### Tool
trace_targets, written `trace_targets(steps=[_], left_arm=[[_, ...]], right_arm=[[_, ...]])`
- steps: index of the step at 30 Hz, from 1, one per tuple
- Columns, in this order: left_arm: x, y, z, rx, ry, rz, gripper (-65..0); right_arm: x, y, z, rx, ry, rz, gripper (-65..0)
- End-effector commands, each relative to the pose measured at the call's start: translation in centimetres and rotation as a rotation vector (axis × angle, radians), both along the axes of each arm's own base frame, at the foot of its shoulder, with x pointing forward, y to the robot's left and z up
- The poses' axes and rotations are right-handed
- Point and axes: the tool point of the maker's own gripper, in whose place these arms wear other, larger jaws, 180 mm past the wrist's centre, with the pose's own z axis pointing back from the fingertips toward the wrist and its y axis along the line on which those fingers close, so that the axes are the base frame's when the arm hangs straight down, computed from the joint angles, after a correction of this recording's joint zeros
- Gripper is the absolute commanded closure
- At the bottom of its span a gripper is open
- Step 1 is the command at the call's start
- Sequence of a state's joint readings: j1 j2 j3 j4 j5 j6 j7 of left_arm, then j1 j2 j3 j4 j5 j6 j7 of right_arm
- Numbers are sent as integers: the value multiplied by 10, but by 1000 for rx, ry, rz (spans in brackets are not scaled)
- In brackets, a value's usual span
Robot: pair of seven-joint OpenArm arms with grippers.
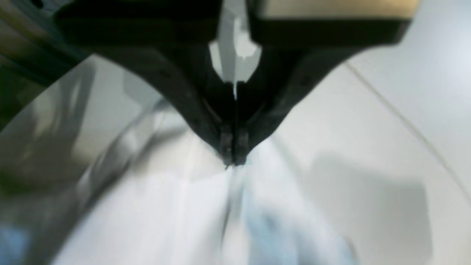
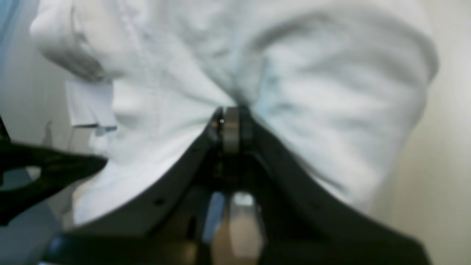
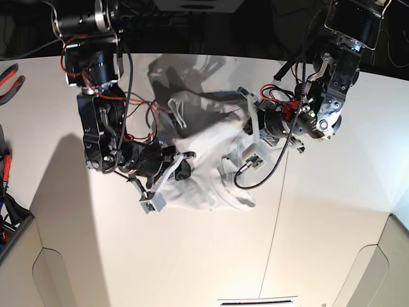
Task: Layout the t-shirt on the table in an organized manner, then fold the t-shirt properly
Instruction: 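Carry the folded shirt with the right gripper to the table corner and release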
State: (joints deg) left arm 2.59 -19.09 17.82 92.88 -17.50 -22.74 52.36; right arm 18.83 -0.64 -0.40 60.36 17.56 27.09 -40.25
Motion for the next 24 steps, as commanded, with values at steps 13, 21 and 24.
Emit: trace_targets(steps=[13,21,24], left_arm=[[19,11,15,-20,-76,51,0],[46,60,36,-48,-154,227,0],[52,76,43,-61,-171,282,0]], right_arm=[[29,-2,88,37,-188,113,0],[25,0,113,-24,-271,217,0],[18,-5,101,-124,-266,295,0]])
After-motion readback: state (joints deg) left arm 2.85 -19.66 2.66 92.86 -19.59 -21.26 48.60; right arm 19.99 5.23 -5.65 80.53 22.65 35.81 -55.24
